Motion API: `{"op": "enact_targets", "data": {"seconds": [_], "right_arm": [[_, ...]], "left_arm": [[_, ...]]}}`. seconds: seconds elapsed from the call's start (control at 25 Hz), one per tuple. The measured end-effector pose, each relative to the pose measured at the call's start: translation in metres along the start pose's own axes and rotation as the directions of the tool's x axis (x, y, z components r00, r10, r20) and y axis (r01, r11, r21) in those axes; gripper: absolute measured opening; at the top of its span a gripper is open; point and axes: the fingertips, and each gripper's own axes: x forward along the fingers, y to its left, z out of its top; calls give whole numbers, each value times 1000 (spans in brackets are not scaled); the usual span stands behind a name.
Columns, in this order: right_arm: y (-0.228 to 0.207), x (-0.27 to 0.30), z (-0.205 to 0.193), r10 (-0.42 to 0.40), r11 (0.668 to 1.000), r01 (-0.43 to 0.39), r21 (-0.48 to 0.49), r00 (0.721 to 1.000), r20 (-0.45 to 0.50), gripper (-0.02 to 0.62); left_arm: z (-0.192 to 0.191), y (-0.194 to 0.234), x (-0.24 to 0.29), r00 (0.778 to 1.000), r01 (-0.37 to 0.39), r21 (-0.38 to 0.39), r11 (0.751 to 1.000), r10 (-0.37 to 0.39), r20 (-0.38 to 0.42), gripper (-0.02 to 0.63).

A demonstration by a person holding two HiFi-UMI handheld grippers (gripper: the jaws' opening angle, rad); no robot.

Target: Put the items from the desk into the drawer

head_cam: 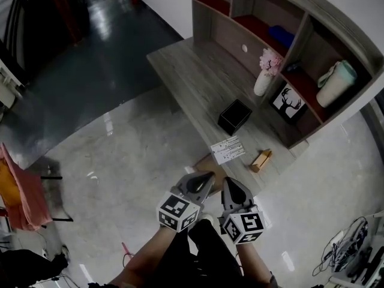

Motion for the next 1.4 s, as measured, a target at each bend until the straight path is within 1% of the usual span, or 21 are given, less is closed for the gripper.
{"op": "enact_targets", "data": {"seconds": [0.2,0.56,0.68,0.84,1.0,1.08,1.16,1.28,1.4], "right_arm": [[3,9,-2,-42,998,41,36,999,5,9],[-2,28,-21,-140,986,138,88,990,17,9],[-4,32,-29,-170,978,165,128,985,29,9],[-11,38,-42,-215,957,203,206,976,40,9],[-16,47,-57,-246,945,232,229,968,37,9],[-19,51,-65,-260,931,239,276,965,41,9],[-22,55,-72,-263,907,230,353,964,49,9],[-27,64,-86,-264,858,207,470,963,57,11],[-34,72,-103,-283,797,205,568,958,52,14]], "left_arm": [[-7,14,-1,999,23,-20,1000,-23,-25,11],[-22,33,9,994,95,-6,995,-95,-54,11],[-29,38,13,992,110,-4,994,-111,-60,11],[-41,47,18,989,129,-6,992,-129,-76,11],[-51,56,25,987,139,-9,990,-139,-81,11],[-57,60,28,986,142,-13,990,-143,-84,11],[-62,63,30,985,144,-20,989,-145,-89,11],[-72,69,32,984,145,-18,989,-146,-101,11],[-83,74,36,980,156,-11,988,-156,-122,11]]}}
